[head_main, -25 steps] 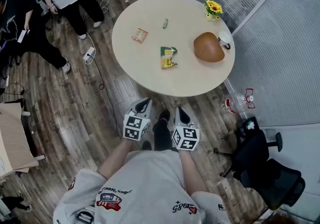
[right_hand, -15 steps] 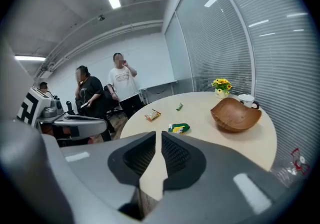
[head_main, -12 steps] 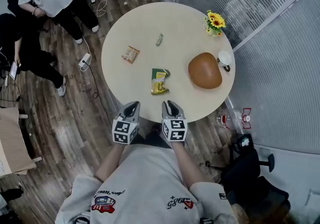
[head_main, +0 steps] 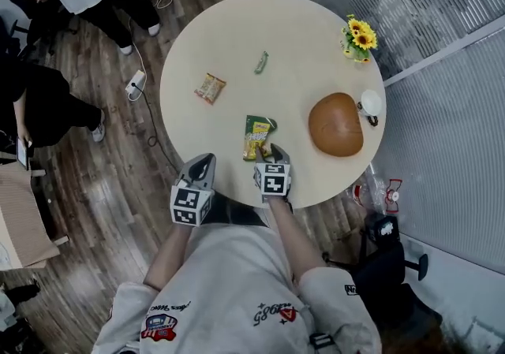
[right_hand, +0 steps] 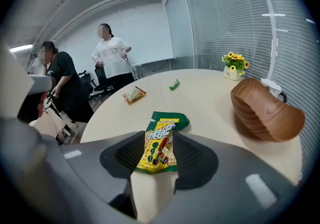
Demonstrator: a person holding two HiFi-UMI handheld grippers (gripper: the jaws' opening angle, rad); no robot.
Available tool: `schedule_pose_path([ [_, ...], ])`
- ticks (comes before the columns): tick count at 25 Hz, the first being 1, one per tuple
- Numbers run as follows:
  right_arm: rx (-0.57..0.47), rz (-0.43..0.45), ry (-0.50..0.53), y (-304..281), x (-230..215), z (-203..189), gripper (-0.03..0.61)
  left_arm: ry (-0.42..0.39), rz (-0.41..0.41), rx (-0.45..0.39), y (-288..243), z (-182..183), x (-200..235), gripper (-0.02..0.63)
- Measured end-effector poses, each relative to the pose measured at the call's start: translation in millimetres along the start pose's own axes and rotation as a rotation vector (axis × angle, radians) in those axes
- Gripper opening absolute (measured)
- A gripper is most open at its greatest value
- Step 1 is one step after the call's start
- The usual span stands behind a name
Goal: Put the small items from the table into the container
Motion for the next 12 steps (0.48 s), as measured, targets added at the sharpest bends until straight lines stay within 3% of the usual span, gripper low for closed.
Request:
schedule_pose_path([
  [7,0.149,-0.04,-0.002,-50.6,-0.5,-12.6,0.15,0.015,-0.01,0.031,-18.7,7.4,34.2,0.007],
  [10,0.193,-0.059,0.023,-57.5,-2.1,-21.6,0.079,0.02,-0.015,0.037,-24.3,8.2,40.7,0.006],
  [12,0.204,-0.044,0.025,-57.2,-0.8,-21.8,0.068,0.021,-0.019,0.04,-27.6,8.2,42.2,0.006],
])
Point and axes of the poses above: the fingertips, and each gripper's own axes: y backward along the fingers, x to its left, z out of its top, the point moved 1 cm from there along y, backward along the fingers, and after that the axes turned 9 degrees about -z, right-handed, at the moved point
